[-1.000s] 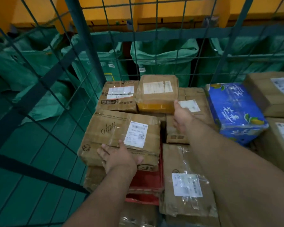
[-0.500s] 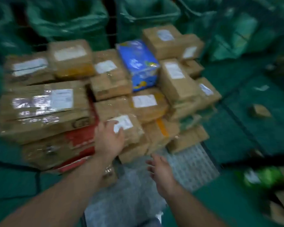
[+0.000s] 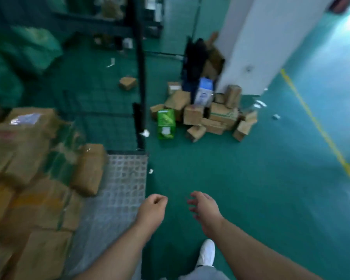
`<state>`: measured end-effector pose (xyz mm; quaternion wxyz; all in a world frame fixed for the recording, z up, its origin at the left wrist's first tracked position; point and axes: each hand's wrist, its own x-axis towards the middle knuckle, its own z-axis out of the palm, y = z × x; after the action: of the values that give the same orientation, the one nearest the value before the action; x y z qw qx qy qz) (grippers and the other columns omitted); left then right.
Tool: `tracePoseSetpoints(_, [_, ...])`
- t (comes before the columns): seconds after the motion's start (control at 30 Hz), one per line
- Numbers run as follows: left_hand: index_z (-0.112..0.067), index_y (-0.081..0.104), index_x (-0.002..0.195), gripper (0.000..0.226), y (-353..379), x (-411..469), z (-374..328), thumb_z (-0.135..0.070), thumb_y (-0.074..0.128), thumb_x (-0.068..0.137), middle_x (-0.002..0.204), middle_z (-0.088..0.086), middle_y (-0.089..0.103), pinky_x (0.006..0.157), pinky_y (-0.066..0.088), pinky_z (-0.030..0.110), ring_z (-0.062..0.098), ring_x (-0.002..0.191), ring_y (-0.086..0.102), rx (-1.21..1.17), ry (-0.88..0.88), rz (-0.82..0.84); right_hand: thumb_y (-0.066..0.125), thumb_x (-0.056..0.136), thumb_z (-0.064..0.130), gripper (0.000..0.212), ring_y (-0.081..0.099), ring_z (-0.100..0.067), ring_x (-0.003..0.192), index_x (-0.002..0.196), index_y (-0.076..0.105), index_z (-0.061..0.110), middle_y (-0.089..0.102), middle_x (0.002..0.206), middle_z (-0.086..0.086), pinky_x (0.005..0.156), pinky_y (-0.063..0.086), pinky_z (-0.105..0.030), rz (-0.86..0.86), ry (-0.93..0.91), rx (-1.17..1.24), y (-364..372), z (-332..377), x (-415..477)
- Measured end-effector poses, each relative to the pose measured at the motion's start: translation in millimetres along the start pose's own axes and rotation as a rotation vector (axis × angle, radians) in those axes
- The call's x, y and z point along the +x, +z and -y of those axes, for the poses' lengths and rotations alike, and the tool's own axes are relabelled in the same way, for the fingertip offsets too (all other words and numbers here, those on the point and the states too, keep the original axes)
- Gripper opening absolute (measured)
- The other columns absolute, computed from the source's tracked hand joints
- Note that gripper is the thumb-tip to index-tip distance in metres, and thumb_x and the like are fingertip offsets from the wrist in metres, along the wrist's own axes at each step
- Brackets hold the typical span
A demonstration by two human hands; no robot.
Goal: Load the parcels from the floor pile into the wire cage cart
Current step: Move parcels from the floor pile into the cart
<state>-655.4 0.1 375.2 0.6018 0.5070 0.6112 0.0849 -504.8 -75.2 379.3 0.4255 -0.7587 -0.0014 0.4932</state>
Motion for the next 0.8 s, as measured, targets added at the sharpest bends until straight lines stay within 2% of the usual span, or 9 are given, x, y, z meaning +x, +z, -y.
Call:
tracePoseSetpoints(0.03, [-0.019,0.071,0.091,0.014,15,3,-7,-0.026,0.061,0.098,0.088,0.003,0.073,0.075,0.051,0.032,0.020,0.080,0.064,0.024,-0.002,0.000,0.054,0.100,0.025,0.017,0.055,-0.017,0.069,0.105,0.066,0.013,0.070,0.093,-0.005,0.057,0.036,-0.028,-0.021,0.006,0.032,-24,0,4])
tracePoseSetpoints(0.17, [-0.011,0.067,0.096,0.018,103,10,-59,-0.026,0.058,0.100,0.086,0.006,0.066,0.062,0.041,0.028,0.018,0.072,0.055,0.128,0.014,0.073,0.055,0.099,0.026,0.021,0.054,-0.019,0.074,0.109,0.066,0.011,0.070,0.094,-0.006,0.057,0.035,-0.027,-0.133,0.003,0.181,-130,3,32])
tracePoseSetpoints(0.3, [-0.012,0.067,0.100,0.017,191,23,-110,-0.026,0.056,0.100,0.091,0.003,0.067,0.062,0.042,0.025,0.017,0.078,0.058,0.240,0.046,0.140,0.054,0.099,0.026,0.019,0.055,-0.020,0.074,0.107,0.066,0.013,0.071,0.095,-0.007,0.061,0.037,-0.028,-0.174,0.004,0.231,-219,20,72])
tracePoseSetpoints(0.47, [-0.013,0.067,0.100,0.018,285,46,-185,-0.028,0.055,0.101,0.094,0.002,0.066,0.064,0.043,0.027,0.016,0.078,0.056,0.324,0.095,0.174,0.053,0.100,0.027,0.017,0.058,-0.019,0.076,0.104,0.065,0.015,0.071,0.103,-0.008,0.070,0.042,-0.030,-0.181,-0.054,0.213,-320,76,132])
tracePoseSetpoints(0.57, [-0.015,0.067,0.100,0.020,317,57,-223,-0.031,0.055,0.102,0.100,0.001,0.067,0.068,0.045,0.025,0.015,0.086,0.059,0.343,0.091,0.182,0.053,0.100,0.027,0.018,0.057,-0.019,0.077,0.106,0.065,0.015,0.071,0.103,-0.007,0.071,0.042,-0.030,-0.180,-0.060,0.233,-358,111,162])
tracePoseSetpoints(0.67, [-0.014,0.067,0.101,0.021,336,74,-254,-0.032,0.055,0.103,0.102,0.002,0.068,0.073,0.045,0.026,0.017,0.091,0.061,0.324,0.088,0.181,0.053,0.099,0.027,0.021,0.055,-0.020,0.076,0.107,0.065,0.012,0.071,0.101,-0.007,0.065,0.039,-0.029,-0.153,-0.059,0.270,-376,145,192])
tracePoseSetpoints(0.8, [-0.013,0.068,0.092,0.019,352,116,-280,-0.028,0.059,0.099,0.095,0.004,0.071,0.069,0.045,0.027,0.017,0.083,0.062,0.349,0.049,0.150,0.055,0.098,0.026,0.020,0.055,-0.020,0.076,0.107,0.066,0.012,0.071,0.098,-0.007,0.066,0.038,-0.031,-0.124,0.008,0.344,-378,179,237])
